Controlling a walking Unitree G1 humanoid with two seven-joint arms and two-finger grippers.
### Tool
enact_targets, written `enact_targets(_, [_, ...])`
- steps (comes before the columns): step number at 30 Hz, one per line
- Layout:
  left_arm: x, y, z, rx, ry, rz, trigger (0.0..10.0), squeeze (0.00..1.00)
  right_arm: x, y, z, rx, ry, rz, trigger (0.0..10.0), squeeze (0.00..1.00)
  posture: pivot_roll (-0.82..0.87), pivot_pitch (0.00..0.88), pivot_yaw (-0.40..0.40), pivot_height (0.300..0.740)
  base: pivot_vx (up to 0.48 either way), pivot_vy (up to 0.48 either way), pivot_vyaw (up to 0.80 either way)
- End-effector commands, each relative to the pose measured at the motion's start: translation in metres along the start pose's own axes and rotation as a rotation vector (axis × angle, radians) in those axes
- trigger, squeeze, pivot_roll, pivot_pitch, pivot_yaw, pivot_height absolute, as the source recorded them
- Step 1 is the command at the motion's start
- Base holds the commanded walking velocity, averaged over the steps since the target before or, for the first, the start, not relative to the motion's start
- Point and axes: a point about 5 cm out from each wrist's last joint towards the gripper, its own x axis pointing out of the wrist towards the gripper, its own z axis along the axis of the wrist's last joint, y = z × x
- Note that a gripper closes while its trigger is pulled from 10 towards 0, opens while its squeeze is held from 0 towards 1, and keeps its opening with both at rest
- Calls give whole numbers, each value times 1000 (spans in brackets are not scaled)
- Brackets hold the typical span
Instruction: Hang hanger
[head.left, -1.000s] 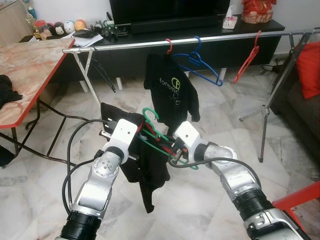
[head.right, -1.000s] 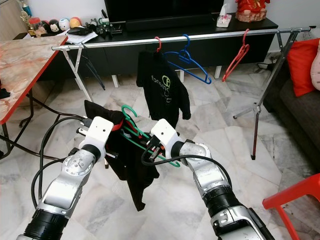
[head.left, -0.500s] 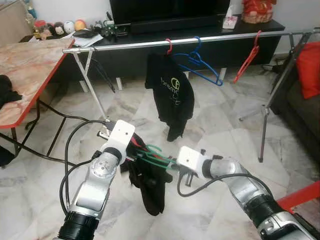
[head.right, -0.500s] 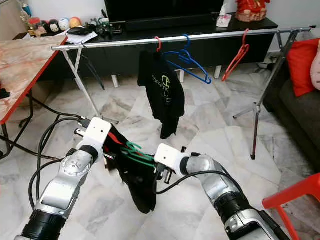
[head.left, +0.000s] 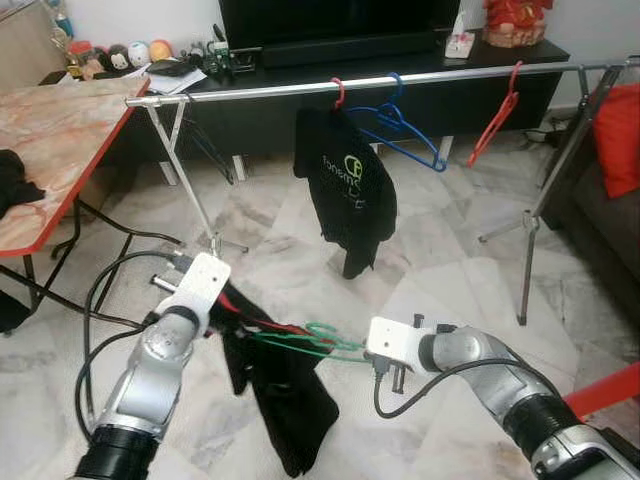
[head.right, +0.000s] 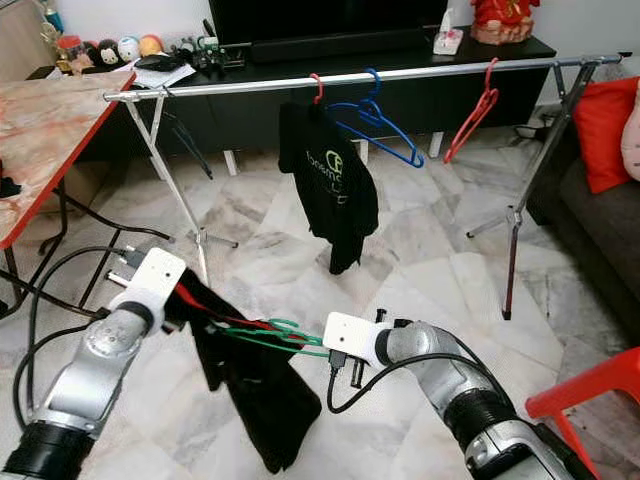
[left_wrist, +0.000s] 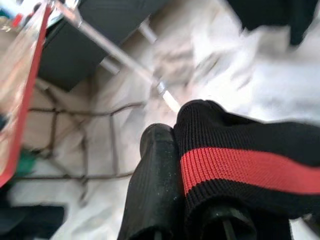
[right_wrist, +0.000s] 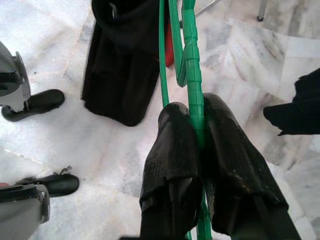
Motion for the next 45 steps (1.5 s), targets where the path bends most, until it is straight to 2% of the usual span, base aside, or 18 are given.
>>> enact_targets(1, [-1,2,-17,35,55,18,0,0,-2,-6,3,-12,-9,-19,0,0,-71,39,92,740,0,0,0])
enact_targets(5, [-1,2,-19,38,61,19,0,0,-2,-7,3,-15,-10,-19,0,0,-71,39,92,740,0,0,0])
enact_targets(8, [-8,-10,-64,-123,181,48,0,0,-1,-10,1,38,-10,-77,0,0,-72,42,85,740,0,0,0])
enact_targets(9, [-8,-10,-64,-123,181,48,0,0,-1,-10,1,38,-10,-77,0,0,-72,42,85,740,0,0,0])
enact_targets(12, [-15,-14,-83,-263,199,109,392,0,3,-7,1,211,-72,-131,0,0,-71,41,82,740,0,0,0])
enact_targets(13, [-18,-16,-85,-284,193,121,2902,0,5,-4,-1,291,-95,-143,0,0,-70,41,81,740,0,0,0])
enact_targets(15, [-19,-17,-85,-286,184,121,2902,0,6,-2,-3,327,-101,-151,0,0,-69,41,81,740,0,0,0])
enact_targets(16, [-21,-20,-84,-294,165,115,5882,0,8,2,-7,395,-104,-178,0,0,-73,41,81,740,0,0,0])
enact_targets(17, [-21,-22,-82,-315,148,107,10000,0,10,3,-11,442,-97,-225,6157,0,-79,40,81,740,0,0,0])
enact_targets(18, [-22,-24,-81,-330,135,102,10000,0,11,4,-14,475,-90,-258,6157,0,-79,40,81,740,0,0,0])
enact_targets(19, [-21,-27,-77,-351,107,94,10000,0,14,6,-22,530,-59,-365,10000,0,-79,40,81,740,0,0,0])
enact_targets(22, [-20,-32,-74,-362,84,90,10000,0,19,17,-36,750,-28,-484,10000,0,-76,32,78,740,0,0,0])
enact_targets(31, [-22,-32,-59,-469,-20,98,10000,0,25,61,-69,1056,97,-572,10000,0,-72,19,82,740,0,0,0])
enact_targets(32, [-22,-33,-56,-495,-43,101,10000,0,25,75,-79,1122,164,-589,10000,0,-71,4,78,740,0,0,0])
enact_targets(36, [-22,-34,-50,-501,-74,115,10000,0,24,104,-94,1135,299,-561,10000,0,-73,0,76,740,0,0,0])
enact_targets(38, [-22,-34,-50,-501,-75,115,10000,0,24,104,-94,1136,300,-564,10000,0,-73,0,76,740,0,0,0])
enact_targets(40, [-23,-36,-43,-528,-112,116,10000,0,23,127,-103,1139,371,-528,10000,0,-67,0,73,740,0,0,0])
enact_targets(45, [-25,-29,-37,-564,-160,143,10000,0,21,137,-108,1175,398,-539,10000,0,-63,0,74,740,0,0,0])
